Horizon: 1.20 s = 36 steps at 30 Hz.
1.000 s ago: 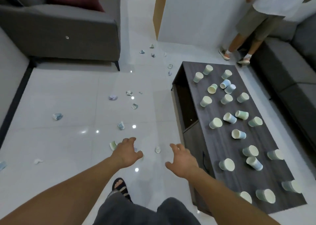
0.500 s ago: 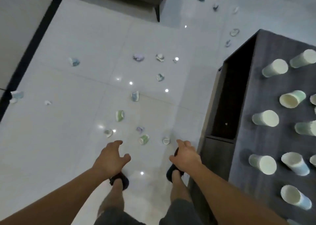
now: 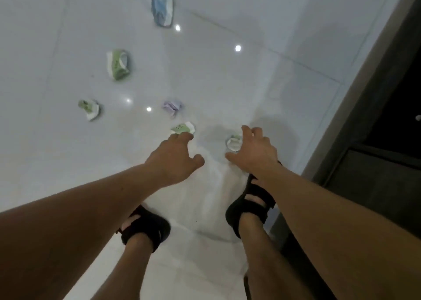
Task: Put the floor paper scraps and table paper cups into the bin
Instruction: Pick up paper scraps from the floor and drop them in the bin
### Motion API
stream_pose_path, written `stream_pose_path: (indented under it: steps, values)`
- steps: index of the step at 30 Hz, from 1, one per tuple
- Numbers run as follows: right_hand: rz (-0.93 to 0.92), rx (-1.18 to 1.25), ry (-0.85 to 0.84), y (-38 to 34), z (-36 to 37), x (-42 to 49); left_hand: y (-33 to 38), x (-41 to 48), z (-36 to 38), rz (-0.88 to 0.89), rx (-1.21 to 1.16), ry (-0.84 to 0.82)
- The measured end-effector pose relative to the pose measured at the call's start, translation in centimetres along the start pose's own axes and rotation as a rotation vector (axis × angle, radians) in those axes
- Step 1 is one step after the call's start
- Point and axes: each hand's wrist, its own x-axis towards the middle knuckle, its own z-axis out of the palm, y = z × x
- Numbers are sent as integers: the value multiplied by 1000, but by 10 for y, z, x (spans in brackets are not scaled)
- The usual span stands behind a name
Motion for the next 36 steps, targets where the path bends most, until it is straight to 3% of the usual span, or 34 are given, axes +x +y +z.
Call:
stream_pose_path:
  steps: [6,9,13,17,22,24,31,36]
  values:
    - [38,-18,188,3,75,47,-56,43,46,-22,-77,13]
    - [10,52,194,-8,87,42,-75,39,54,-45,-131,4]
    - [-257,261,96,-40,84,7,-76,25,50,-56,-256,-16]
    - [-592,404,84,-78,63,-22,-73,14,26,53,-316,-40]
    - [-707,482,126,-105,51,-22,-92,9,8,91,-369,31]
    - [-699,409,121,-109,53,-12,-104,8,11,62,-397,67]
    - [-538,-303,210,-119,71,54,-172,7,46,-93,-350,118]
    - [-534,-417,183,-133,102,68,-205,9,66,-139,-347,114]
